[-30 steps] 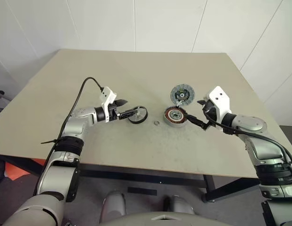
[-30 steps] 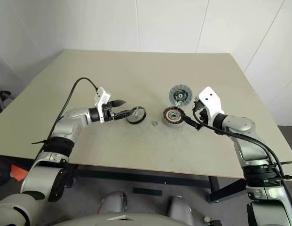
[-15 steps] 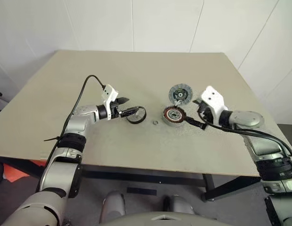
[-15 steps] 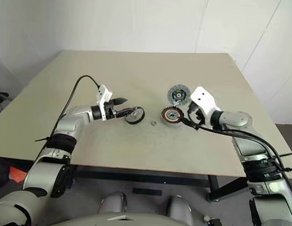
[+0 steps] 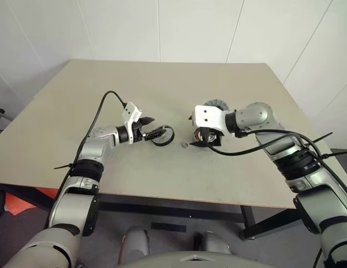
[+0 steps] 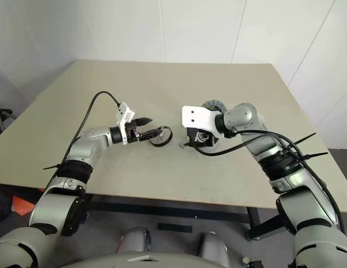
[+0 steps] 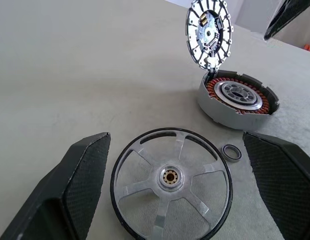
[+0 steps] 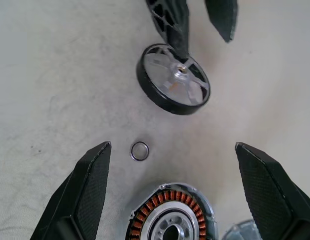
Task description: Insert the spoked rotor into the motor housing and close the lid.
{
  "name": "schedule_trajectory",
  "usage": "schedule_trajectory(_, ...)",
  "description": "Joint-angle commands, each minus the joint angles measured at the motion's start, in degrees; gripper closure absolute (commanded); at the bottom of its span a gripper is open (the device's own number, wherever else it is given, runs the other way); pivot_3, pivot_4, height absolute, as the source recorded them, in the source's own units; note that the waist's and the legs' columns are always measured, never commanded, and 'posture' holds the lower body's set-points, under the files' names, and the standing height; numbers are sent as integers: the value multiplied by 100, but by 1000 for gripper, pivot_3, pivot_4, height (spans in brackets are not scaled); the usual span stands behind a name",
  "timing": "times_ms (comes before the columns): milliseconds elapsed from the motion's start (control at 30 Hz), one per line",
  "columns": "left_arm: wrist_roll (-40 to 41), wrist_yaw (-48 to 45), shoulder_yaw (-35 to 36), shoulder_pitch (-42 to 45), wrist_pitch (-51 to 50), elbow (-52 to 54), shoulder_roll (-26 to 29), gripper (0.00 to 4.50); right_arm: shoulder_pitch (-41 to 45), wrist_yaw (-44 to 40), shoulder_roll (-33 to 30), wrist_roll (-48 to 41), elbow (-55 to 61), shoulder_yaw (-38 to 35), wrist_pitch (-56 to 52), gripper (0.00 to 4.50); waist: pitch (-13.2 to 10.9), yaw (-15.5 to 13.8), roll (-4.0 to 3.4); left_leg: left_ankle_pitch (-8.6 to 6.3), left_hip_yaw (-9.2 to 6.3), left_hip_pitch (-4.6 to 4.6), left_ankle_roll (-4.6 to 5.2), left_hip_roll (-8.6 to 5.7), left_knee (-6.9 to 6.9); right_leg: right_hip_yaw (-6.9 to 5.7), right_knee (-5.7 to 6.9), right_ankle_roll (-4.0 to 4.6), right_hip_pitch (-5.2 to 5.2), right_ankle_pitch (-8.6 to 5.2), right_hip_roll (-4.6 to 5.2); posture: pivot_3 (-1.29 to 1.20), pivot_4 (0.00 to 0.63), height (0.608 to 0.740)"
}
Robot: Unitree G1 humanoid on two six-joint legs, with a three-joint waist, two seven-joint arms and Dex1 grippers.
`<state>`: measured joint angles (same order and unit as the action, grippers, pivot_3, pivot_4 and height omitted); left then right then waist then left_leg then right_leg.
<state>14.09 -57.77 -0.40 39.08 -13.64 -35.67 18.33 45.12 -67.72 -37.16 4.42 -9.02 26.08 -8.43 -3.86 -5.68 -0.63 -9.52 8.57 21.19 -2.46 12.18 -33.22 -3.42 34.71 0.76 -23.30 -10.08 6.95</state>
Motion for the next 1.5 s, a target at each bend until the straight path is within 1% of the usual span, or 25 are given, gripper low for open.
schedule_trajectory(33, 66, 44, 105, 9, 19, 261, 101, 0, 372, -272, 51, 319, -489, 188, 582, 24, 0, 2, 0, 0, 0, 0, 0, -1, 0, 0, 0, 0, 0, 0, 0, 0, 0, 740)
schedule_trajectory(200, 79, 79, 108, -13, 1, 311, 127, 0, 696, -496, 200, 684, -1314, 407, 1216, 24, -1, 5, 1, 0, 0, 3, 0, -1, -1, 0, 0, 1, -1, 0, 0, 0, 0, 740)
schedule_trajectory(433, 72, 118, 91, 0, 11, 307, 135, 0, 1116, -805, 423, 1153, -2070, 686, 1967, 24, -1, 20, 1, 0, 0, 4, 0, 1, -2, 0, 2, 1, -3, 0, -2, 0, 0, 740)
schedule_trajectory(700, 59, 143, 74, 49, 40, 254, 92, 0, 1720, -1145, 715, 1551, -2552, 902, 2723, 24, -1, 25, 2, 0, 0, 7, 0, 10, -3, 0, 4, 3, -9, 0, -12, 0, 0, 740)
schedule_trajectory(1033, 69, 210, 74, -16, 33, 327, 54, 0, 1708, -1560, 922, 1752, -2654, 1092, 3129, 24, -2, 21, 3, 2, 0, 8, -4, 50, -11, 2, 4, 13, -9, 0, -51, 0, 0, 740)
schedule_trajectory(1500, 75, 221, 88, -79, -1, 449, 114, 0, 1760, -1283, 1195, 2277, -3331, 1275, 3506, 24, -2, 29, 3, 6, 0, 3, -12, 63, -9, 3, 6, 21, -10, 1, -64, 0, 0, 740)
